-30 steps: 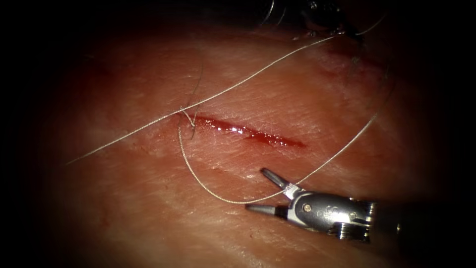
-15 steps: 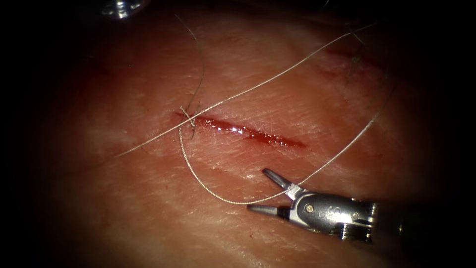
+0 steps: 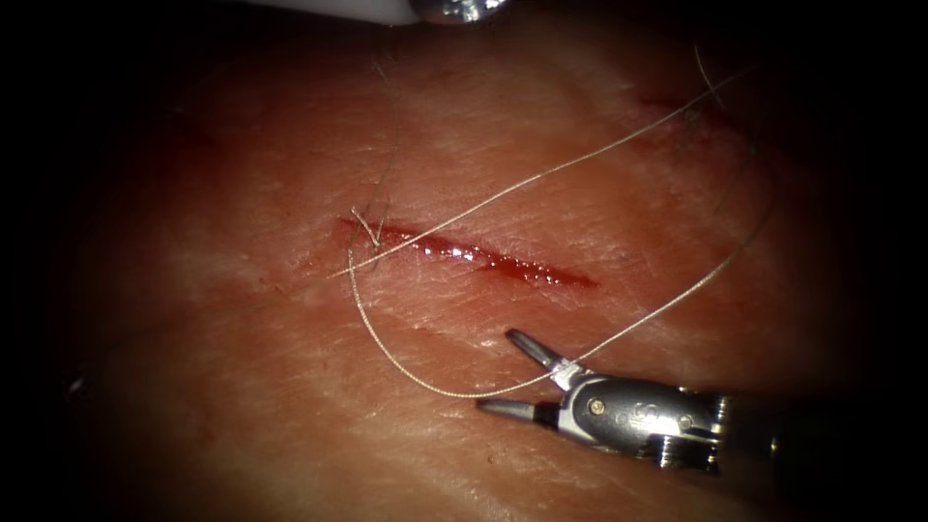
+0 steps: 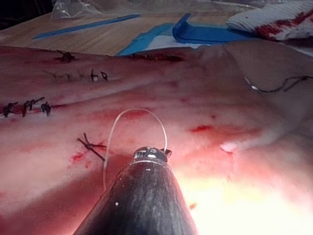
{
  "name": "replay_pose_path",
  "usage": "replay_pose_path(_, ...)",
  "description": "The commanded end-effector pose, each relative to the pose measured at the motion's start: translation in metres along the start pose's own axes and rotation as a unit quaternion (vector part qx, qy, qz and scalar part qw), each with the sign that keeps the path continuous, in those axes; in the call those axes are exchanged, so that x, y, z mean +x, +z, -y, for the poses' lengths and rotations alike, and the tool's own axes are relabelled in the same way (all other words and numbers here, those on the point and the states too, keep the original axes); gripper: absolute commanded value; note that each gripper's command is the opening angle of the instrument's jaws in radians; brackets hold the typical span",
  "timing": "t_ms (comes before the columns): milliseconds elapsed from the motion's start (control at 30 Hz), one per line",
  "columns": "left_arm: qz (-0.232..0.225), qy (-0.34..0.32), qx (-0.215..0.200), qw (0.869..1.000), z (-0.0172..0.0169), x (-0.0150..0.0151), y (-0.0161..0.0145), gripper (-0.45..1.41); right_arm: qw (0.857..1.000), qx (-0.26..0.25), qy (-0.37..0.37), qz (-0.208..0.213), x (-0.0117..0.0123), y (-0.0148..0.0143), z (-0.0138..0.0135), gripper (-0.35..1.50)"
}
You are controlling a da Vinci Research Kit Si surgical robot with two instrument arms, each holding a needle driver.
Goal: Wound Closure
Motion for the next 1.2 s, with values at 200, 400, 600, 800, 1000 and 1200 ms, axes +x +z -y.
replay_pose_path(200,-0.001,-0.041,0.02,0.999,-0.0011,-0.0002,-0.0068,1.28,1.0,0.003,0.0,0.0,-0.0005,0.0012,0.0008,1.3)
replay_pose_path(400,0.009,-0.037,0.028,0.999,-0.0047,-0.0026,-0.0176,1.35,1.0,0.006,-0.001,0.0,-0.0005,0.0015,0.0011,1.3)
replay_pose_path(600,0.028,-0.029,0.032,0.999,-0.0098,-0.0072,-0.0274,1.31,1.0,0.006,-0.001,0.0,-0.0005,0.0015,0.001,1.3)
replay_pose_path(800,0.043,-0.024,0.032,0.998,-0.0148,-0.0114,-0.0343,1.3,1.0,0.006,-0.001,0.0,-0.0004,0.0015,0.0011,1.3)
replay_pose_path(1000,0.047,-0.023,0.042,0.998,-0.0169,-0.0133,-0.0377,1.28,1.0,0.01,-0.001,0.0,-0.0002,0.0012,0.0015,1.3)
replay_pose_path(1200,0.041,-0.023,0.062,0.997,-0.0172,-0.0143,-0.0384,1.23,1.0,0.02,-0.001,0.001,0.0005,0.0001,0.0021,1.3)
